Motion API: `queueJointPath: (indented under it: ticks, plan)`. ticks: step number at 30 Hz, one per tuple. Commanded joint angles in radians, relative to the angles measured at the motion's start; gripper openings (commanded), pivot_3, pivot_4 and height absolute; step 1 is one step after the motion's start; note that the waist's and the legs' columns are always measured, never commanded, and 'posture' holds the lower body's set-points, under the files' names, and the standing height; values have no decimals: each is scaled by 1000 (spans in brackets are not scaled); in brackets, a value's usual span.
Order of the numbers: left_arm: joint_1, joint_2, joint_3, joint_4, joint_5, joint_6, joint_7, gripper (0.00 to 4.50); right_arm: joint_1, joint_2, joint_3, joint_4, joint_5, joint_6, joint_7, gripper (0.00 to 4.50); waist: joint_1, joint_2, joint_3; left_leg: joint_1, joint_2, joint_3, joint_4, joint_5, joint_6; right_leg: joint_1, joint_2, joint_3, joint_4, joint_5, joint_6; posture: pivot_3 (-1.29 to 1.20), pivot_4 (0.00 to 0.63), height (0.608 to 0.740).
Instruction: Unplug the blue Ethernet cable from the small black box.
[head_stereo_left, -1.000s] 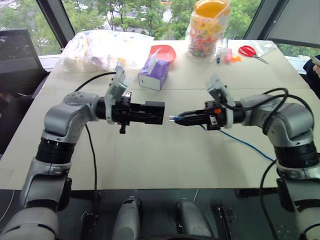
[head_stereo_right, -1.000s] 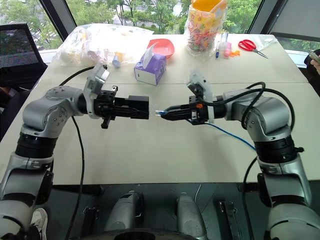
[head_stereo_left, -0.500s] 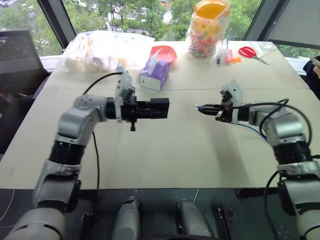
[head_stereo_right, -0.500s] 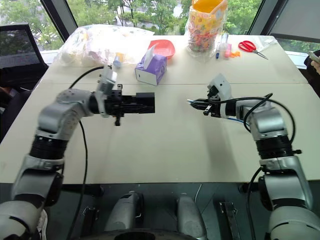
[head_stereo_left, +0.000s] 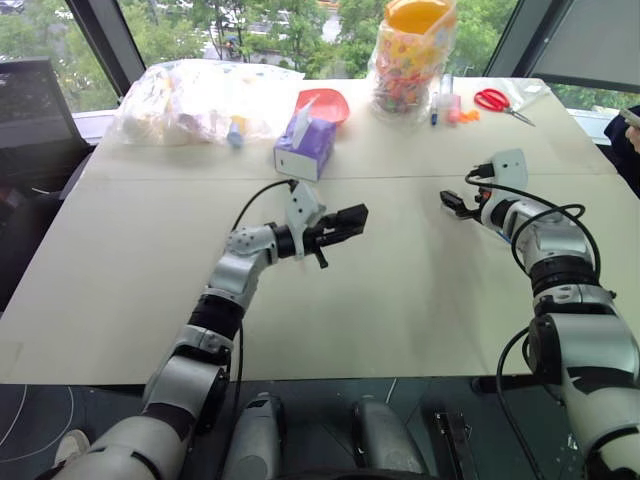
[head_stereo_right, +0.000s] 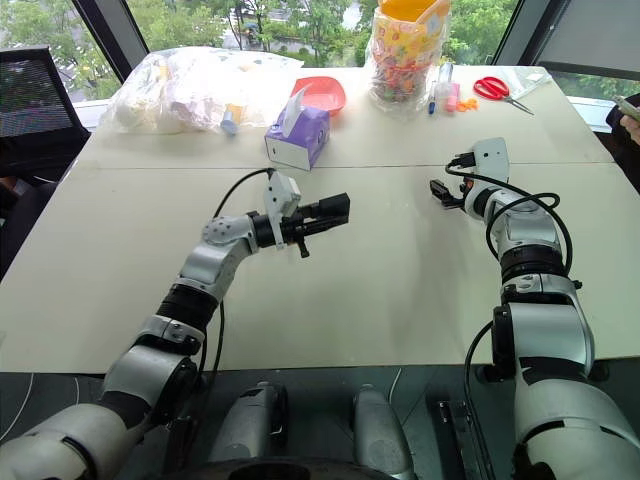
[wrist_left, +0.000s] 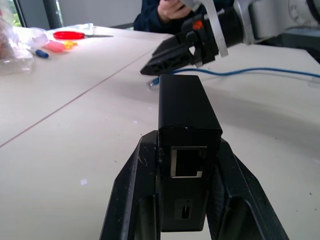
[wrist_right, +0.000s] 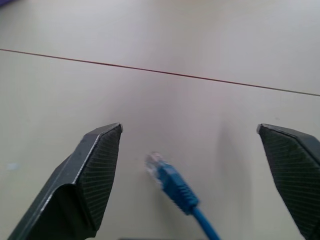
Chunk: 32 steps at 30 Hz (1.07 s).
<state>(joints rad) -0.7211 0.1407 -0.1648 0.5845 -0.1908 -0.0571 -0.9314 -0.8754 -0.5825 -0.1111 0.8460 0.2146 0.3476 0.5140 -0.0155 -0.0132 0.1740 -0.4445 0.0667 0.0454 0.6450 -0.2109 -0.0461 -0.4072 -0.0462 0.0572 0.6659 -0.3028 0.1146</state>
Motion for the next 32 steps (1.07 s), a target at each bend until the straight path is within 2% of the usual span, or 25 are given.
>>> queueJointPath:
  ticks: [1, 3, 5, 8, 11, 13, 14, 15, 16, 21, 29, 32]
  plan:
    - [-20, -11, 12, 44, 30, -80, 30, 521, 84, 8, -100, -363, 159, 184, 33, 4372, 2, 0, 0, 0, 0, 0, 0, 0, 0, 0, 0, 0, 0, 0, 0, 0, 150, 735]
    - [-19, -17, 15, 77, 38, -100, 46, 521, 174, 22, -148, -608, 286, 343, 40, 4372, 4, 0, 0, 0, 0, -1, -1, 0, 0, 0, 0, 0, 0, 0, 0, 0, 150, 735]
    - [-17, -19, 15, 94, 43, -118, 49, 521, 238, 31, -173, -762, 367, 455, 29, 4372, 5, 0, 0, -1, 0, -1, -1, 0, 0, 0, 0, 0, 0, 0, 0, 0, 150, 735]
    - [-9, -25, 24, 132, 50, -138, 72, 521, 416, 32, -173, -1068, 525, 618, 42, 4372, 9, 0, 0, 0, 0, -2, 0, 0, 0, 2, 0, -1, -1, 0, 0, 0, 150, 735]
    - [-3, -26, 27, 163, 54, -155, 74, 521, 529, 38, -166, -1210, 572, 670, 16, 4372, 5, 0, 0, 0, 0, -3, 0, -1, 1, 3, 0, -2, -1, 0, 0, 0, 150, 735]
    - [-2, -25, 29, 178, 59, -163, 72, 1559, 564, 53, -174, -1242, 585, 681, -21, 4500, 0, 0, 0, 0, 0, -3, 1, -1, 1, 2, 0, -1, -1, 0, 0, 0, 150, 735]
    - [-1, -23, 30, 183, 61, -167, 69, 1813, 578, 59, -179, -1251, 591, 687, -36, 4500, -1, 0, 0, 0, 0, -3, 1, -1, 1, 2, 0, -1, -1, 0, 0, 0, 150, 735]
    - [1, -21, 30, 188, 63, -168, 65, 2286, 594, 62, -183, -1262, 594, 689, -44, 4500, 0, 0, 0, 0, 0, -3, 2, -1, 1, 2, 0, -1, -1, 0, 0, 0, 150, 735]
    - [3, -17, 33, 193, 64, -170, 63, 2546, 614, 61, -188, -1274, 601, 691, -47, 4500, 1, 0, 0, 1, 0, -3, 2, -1, 1, 2, 0, -1, -1, 0, 0, 0, 150, 735]
    - [25, 21, 45, 164, 58, -153, 42, 4431, 661, 18, -203, -1297, 618, 698, -31, 4500, 2, 0, 0, 1, 0, -3, 2, 0, 2, 3, 1, -1, -1, 0, -1, 0, 150, 735]
    - [111, 182, 90, -127, -33, 36, -63, 4478, 728, -113, -235, -1316, 647, 683, 69, 4500, 2, 0, 0, 1, 0, -4, 0, 0, 2, 2, 1, -2, -1, 0, -1, 0, 150, 735]
    - [119, 235, 111, -224, -77, 181, -73, 4478, 752, -130, -259, -1309, 643, 665, 77, 4500, 3, 0, 0, 1, 0, -4, 1, 0, 2, 3, 1, -2, -1, 0, -1, 0, 150, 735]
